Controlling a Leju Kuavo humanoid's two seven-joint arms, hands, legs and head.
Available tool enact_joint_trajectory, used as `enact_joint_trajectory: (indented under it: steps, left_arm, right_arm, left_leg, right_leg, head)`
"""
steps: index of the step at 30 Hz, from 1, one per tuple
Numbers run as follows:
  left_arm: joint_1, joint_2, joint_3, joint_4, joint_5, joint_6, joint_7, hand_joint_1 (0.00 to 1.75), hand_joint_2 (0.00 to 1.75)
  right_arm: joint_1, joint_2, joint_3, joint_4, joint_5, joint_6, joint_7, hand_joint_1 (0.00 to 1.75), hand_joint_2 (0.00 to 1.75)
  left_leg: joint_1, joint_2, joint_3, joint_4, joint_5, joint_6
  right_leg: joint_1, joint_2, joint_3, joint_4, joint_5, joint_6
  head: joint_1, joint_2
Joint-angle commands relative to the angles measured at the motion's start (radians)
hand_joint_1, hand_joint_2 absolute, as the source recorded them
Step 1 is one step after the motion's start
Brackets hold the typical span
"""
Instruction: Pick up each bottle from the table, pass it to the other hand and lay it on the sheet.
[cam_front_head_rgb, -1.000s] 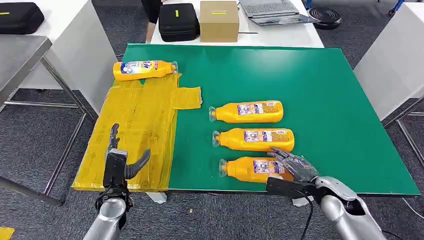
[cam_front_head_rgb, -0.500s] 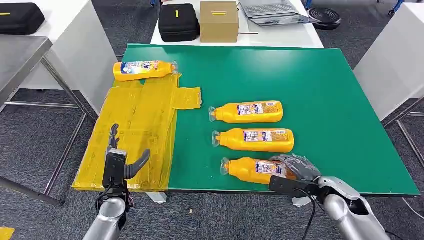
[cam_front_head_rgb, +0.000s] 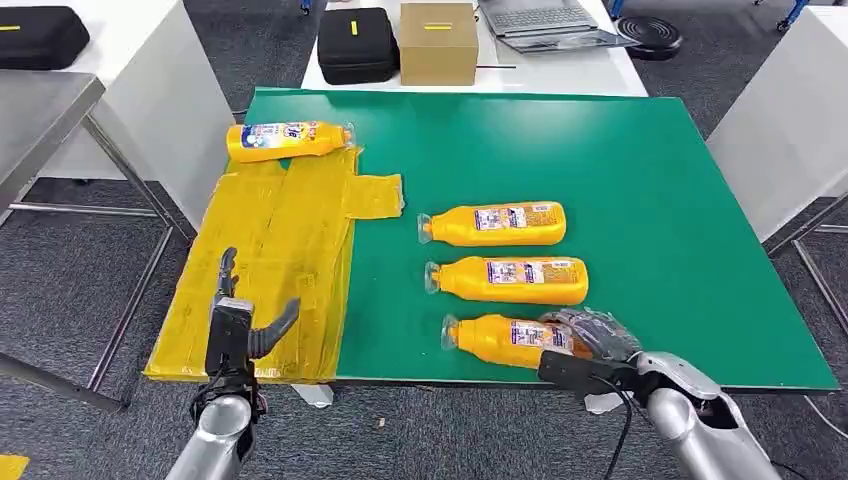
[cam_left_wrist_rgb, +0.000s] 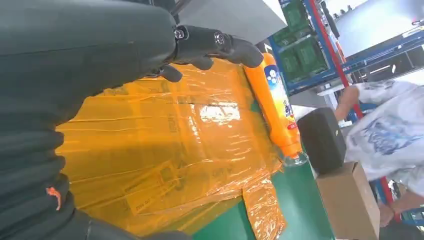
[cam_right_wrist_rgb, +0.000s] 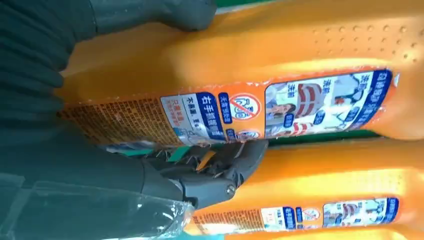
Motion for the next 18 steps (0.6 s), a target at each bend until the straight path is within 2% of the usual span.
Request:
enact_joint_trajectory:
  steps: [1,8,10,13,15,18]
  left_arm:
    - [-0.006,0.007,0.010,0.023,-0.008,0.021,0.000,0.00,1.75]
    - [0.007,-0.019,0.035,-0.001,-0.035,0.025,-0.007,0.00,1.75]
    - [0.013,-0.029,0.042,-0.022,-0.041,0.029,-0.004,0.00,1.75]
    - [0.026,-0.036,0.053,-0.064,-0.047,0.017,0.010,0.00,1.75]
    - [0.032,-0.039,0.063,-0.078,-0.002,-0.032,0.026,0.00,1.75]
    - [0.029,-0.041,0.068,-0.073,0.021,-0.055,0.027,0.00,1.75]
  right_arm:
    - [-0.038,0.179,0.016,0.048,0.016,-0.207,-0.078,1.75,1.75]
    - [-0.054,0.302,0.002,0.015,-0.028,-0.310,-0.184,1.75,1.75]
    - [-0.099,0.340,-0.003,0.034,-0.037,-0.317,-0.189,1.75,1.75]
    - [-0.137,0.371,-0.022,0.047,-0.062,-0.309,-0.200,1.75,1.75]
    - [-0.148,0.379,-0.031,0.056,-0.086,-0.303,-0.212,1.75,1.75]
    - [-0.161,0.381,-0.031,0.072,-0.087,-0.302,-0.212,1.75,1.75]
  left_leg:
    - [0.003,0.006,0.006,-0.001,-0.003,-0.003]
    - [0.003,0.006,0.006,0.000,-0.004,-0.004]
    - [0.003,0.006,0.005,0.000,-0.003,-0.003]
    - [0.003,0.009,0.004,0.002,-0.004,-0.003]
    - [0.002,0.006,0.000,0.000,-0.002,-0.002]
    - [0.003,0.005,0.004,0.001,-0.003,-0.003]
  right_leg:
    - [0.003,0.005,0.005,-0.001,-0.001,-0.003]
    - [0.003,0.005,0.005,0.000,-0.002,-0.003]
    - [0.003,0.005,0.004,0.000,-0.002,-0.003]
    - [0.003,0.008,0.003,0.002,-0.002,-0.003]
    - [0.002,0.005,-0.001,0.001,0.000,-0.002]
    - [0.003,0.004,0.003,0.001,-0.002,-0.003]
  head:
    - [0.000,0.000]
    - [0.000,0.000]
    - [0.000,0.000]
    - [0.000,0.000]
    - [0.000,0.000]
    - [0.000,0.000]
